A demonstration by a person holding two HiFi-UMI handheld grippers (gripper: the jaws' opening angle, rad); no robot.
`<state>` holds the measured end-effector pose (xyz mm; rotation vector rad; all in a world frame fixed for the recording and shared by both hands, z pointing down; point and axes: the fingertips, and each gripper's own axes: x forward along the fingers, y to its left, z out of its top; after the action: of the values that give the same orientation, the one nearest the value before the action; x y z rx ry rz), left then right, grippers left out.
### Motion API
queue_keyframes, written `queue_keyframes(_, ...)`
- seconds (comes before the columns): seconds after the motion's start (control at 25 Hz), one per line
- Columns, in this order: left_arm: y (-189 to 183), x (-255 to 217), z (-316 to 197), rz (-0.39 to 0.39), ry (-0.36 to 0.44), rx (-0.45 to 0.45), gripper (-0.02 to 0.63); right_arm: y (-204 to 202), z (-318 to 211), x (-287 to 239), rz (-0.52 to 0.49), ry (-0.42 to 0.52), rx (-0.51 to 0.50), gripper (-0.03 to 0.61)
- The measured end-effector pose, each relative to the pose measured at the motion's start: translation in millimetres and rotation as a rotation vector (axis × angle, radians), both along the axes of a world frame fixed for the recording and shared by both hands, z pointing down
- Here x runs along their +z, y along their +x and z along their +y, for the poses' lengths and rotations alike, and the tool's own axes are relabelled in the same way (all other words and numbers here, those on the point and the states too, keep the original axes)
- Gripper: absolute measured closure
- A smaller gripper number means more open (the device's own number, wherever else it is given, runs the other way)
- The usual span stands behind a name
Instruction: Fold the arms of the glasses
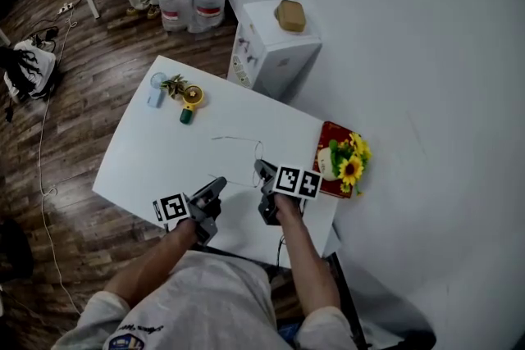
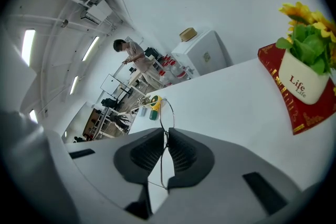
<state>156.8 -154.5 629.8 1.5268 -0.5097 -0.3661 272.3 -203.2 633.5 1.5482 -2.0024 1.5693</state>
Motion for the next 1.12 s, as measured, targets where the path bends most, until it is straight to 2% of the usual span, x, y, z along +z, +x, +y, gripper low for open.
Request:
queue_keyframes(0.16,-0.3,0.8,-6.2,0.004,0.016,0.005,0.595,-13.0,9.8,1.8,0.018,0.002,-0.071,0.552)
queue_keyframes(0.32,8.1,-7.5,-10.8,-0.007,0.008,0.057,0.595,-31.9,21.2,1.6,0.030,0.001,-0.142,0.551)
queue_keyframes(0.52,17.6,-14.4,-21.0,-0.024,0.098,0.127,0.595,-49.9,32.4,-0.3,0.000,-0.001,-0.194,0.552)
queue_keyframes(0.8,27.5,-11.2,-21.9,-0.050,0.126,0.180,0.598,-65.9,41.6,1.7,-0.017,-0.006,-0.254,0.552)
queue_keyframes(0.96,33.3,-17.6,-15.6,0.032,0.089,0.203,0.597,-68.6,45.4,0.6,-0.044,0.001,-0.255,0.552)
queue_keyframes(1.0,33.2,-18.7,-15.1,0.045,0.080,0.206,0.587,-68.4,45.5,0.3,-0.048,0.001,-0.251,0.552)
queue_keyframes(1.04,31.3,-17.8,-16.4,0.029,0.100,0.213,0.529,-67.4,45.1,0.6,-0.050,-0.001,-0.244,0.552)
queue_keyframes(1.12,25.2,-12.6,-19.6,-0.053,0.182,0.238,0.438,-62.7,43.5,2.0,-0.049,-0.005,-0.219,0.552)
